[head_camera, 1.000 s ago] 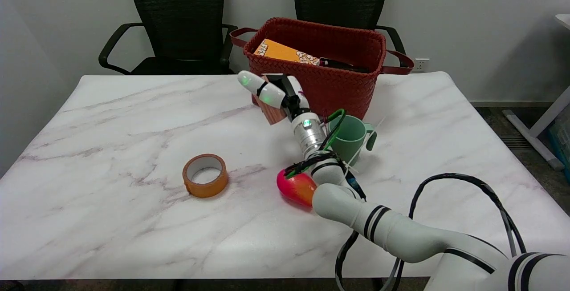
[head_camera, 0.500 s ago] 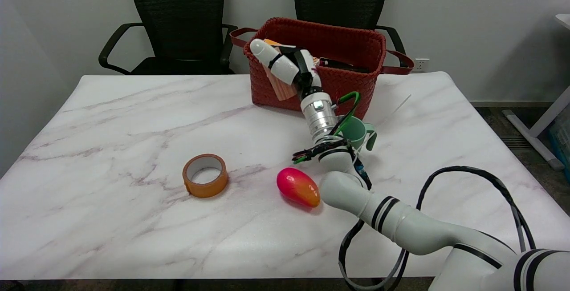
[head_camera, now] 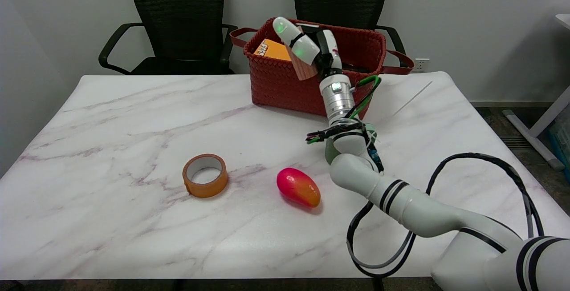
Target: Place the wooden cylinder into the brown storage basket.
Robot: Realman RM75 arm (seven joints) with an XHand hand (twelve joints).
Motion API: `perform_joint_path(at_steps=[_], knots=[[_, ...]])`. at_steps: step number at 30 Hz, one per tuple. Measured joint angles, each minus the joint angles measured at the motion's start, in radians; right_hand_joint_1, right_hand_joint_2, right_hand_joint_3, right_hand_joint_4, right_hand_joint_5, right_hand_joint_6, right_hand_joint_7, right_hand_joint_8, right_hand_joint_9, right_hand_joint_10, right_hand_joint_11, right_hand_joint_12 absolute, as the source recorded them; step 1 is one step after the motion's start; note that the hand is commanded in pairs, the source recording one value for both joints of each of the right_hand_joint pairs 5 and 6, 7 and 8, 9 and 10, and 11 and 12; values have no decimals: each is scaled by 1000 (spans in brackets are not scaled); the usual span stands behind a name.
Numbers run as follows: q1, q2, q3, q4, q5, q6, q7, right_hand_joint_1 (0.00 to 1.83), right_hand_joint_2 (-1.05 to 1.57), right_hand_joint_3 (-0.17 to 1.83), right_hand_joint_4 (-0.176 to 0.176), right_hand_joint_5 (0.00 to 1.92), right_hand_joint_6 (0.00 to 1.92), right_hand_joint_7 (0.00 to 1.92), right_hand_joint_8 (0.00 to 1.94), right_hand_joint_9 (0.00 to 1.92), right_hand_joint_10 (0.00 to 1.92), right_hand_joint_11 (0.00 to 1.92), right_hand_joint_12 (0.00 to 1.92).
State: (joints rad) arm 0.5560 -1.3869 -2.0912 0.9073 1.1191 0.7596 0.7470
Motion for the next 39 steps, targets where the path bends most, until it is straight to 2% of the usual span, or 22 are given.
perform_joint_path(at_steps=[21, 39], knots=[[163, 61, 43, -216, -3, 55, -22, 671, 1217, -175, 0, 1709, 1709, 1854, 1854, 1807, 1807, 1883, 1883], [303, 74, 45, -414, -147, 63, -221, 632, 1275, -175, 0, 1700, 1700, 1822, 1822, 1771, 1771, 1854, 1854]])
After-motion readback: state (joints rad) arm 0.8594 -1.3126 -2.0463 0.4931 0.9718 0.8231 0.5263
